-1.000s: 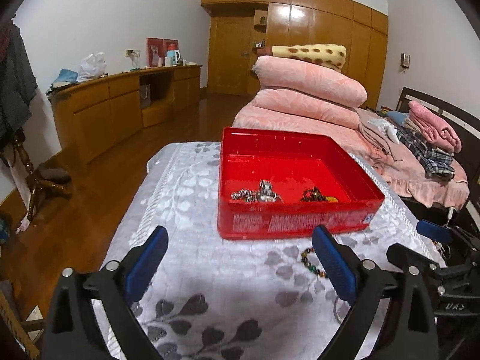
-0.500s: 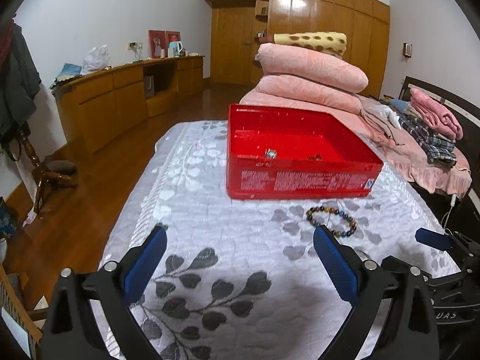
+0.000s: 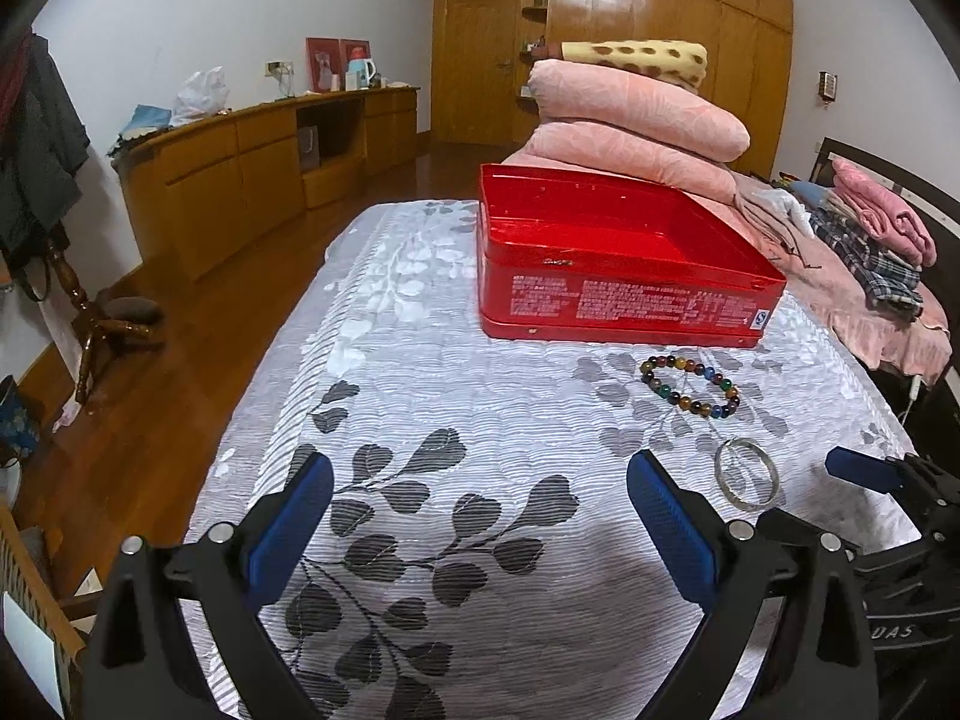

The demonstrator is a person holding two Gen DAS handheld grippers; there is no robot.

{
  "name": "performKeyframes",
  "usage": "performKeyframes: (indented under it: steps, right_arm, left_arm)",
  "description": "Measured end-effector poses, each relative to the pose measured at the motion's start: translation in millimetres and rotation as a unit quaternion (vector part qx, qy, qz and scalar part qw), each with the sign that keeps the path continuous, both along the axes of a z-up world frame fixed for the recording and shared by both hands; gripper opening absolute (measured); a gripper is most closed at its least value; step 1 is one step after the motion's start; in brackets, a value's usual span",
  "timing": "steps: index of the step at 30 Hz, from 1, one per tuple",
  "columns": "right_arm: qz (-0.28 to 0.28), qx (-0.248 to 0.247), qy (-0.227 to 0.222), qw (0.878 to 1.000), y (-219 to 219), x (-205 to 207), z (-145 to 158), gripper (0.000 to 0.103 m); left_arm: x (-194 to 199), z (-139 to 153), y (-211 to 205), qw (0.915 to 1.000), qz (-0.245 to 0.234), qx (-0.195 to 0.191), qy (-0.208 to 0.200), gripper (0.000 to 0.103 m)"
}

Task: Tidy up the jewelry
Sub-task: 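Move both tools back toward the silver bangle and multicolour bracelet, then grasp the silver bangle with the right tool while the left tool approaches the multicolour bracelet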

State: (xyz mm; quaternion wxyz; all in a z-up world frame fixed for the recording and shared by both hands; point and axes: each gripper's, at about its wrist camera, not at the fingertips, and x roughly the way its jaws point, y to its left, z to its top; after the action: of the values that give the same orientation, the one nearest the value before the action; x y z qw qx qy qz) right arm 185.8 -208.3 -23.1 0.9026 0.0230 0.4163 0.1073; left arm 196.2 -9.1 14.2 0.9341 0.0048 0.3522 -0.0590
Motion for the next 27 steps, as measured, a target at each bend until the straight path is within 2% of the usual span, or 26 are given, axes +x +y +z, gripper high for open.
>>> performKeyframes:
  steps: [8, 10, 12, 19, 26, 27]
  right_arm:
    - [-0.007, -0.004, 0.007, 1.0, 1.8, 8.3, -6.2, 0.096]
    - [-0.009, -0.008, 0.009, 1.0, 2.7, 10.4, -6.4, 0.093]
    - [-0.009, -0.009, 0.014, 1.0, 3.6, 13.0, -8.3, 0.081]
    - [-0.011, -0.019, 0.023, 1.0, 7.5, 18.8, -11.8, 0.077]
    - [-0.012, -0.047, 0.018, 0.999, 15.6, 19.2, -12.0, 0.064]
    - [-0.013, -0.048, 0.017, 0.999, 15.6, 19.1, -11.8, 0.06]
  left_arm:
    - [3.6, -5.3, 1.6, 1.0, 0.0, 0.005, 0.005, 0.096]
    - [4.4, -6.3, 1.9, 1.0, -0.001, 0.005, 0.007, 0.096]
    - [5.4, -7.3, 3.1, 1.0, -0.001, 0.005, 0.009, 0.096]
    - [8.6, -11.4, 5.4, 0.9999, 0.001, 0.003, 0.016, 0.096]
    - [10.4, -13.1, 6.9, 0.9998, -0.002, -0.001, 0.018, 0.096]
    - [10.4, -12.9, 7.1, 0.9998, -0.003, -0.001, 0.018, 0.096]
